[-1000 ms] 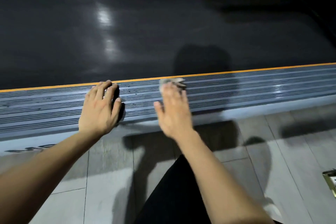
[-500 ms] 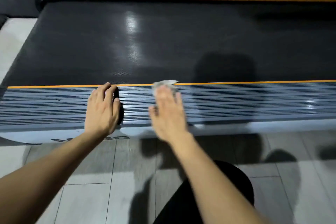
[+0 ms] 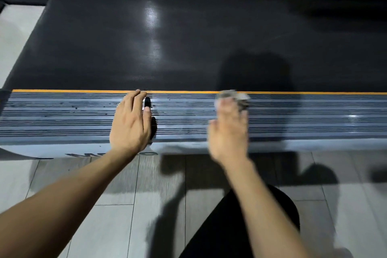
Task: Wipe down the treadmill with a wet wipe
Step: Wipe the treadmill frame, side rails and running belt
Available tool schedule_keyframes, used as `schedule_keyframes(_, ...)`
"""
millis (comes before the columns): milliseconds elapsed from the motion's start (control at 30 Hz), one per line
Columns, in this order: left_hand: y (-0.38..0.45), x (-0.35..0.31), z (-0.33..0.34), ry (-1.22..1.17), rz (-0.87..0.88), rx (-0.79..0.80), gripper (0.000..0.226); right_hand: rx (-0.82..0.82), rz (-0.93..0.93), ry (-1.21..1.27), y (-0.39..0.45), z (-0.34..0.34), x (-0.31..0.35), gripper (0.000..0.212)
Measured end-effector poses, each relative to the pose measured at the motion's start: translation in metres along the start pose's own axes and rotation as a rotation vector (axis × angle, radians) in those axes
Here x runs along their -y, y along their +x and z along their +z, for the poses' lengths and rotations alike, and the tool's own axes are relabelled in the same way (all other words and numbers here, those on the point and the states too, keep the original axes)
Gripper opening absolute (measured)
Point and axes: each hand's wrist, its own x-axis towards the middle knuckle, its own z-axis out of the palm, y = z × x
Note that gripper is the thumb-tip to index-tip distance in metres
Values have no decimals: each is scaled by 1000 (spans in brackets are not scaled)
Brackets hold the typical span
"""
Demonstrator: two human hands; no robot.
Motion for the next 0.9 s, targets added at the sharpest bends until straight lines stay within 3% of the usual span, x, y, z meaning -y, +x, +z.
schedule_keyframes(100, 1, 4, -1, -16, 43, -9, 46, 108, -357, 44, -46, 19, 91, 71)
schedule_keyframes(200, 1, 5, -1, -31, 67, -9, 44, 171, -492, 170, -50, 5, 92, 63)
schedule_keyframes(267, 1, 4, -1, -28, 58, -11, 44, 82, -476, 271, -36, -17, 57, 60)
schedule_keyframes(367, 0, 2, -1, -29, 39, -6, 44, -76, -262, 288, -7, -41, -17, 60)
schedule_keyframes(467, -1, 0, -1, -26, 30, -1, 44, 36, -46, 134, 10, -43, -80, 61)
schedule_keyframes(633, -2, 1, -1, -18, 25, 10, 44, 136, -140, 190, 14, -37, -60, 60)
schedule_keyframes(800, -1, 1, -3, -13, 40, 1, 41, 187, -106, 339, 38, -56, -67, 34)
schedule_keyframes(900, -2, 0, -3, -1, 54, -10, 37, 135, -162, 202, 45, -63, -89, 33)
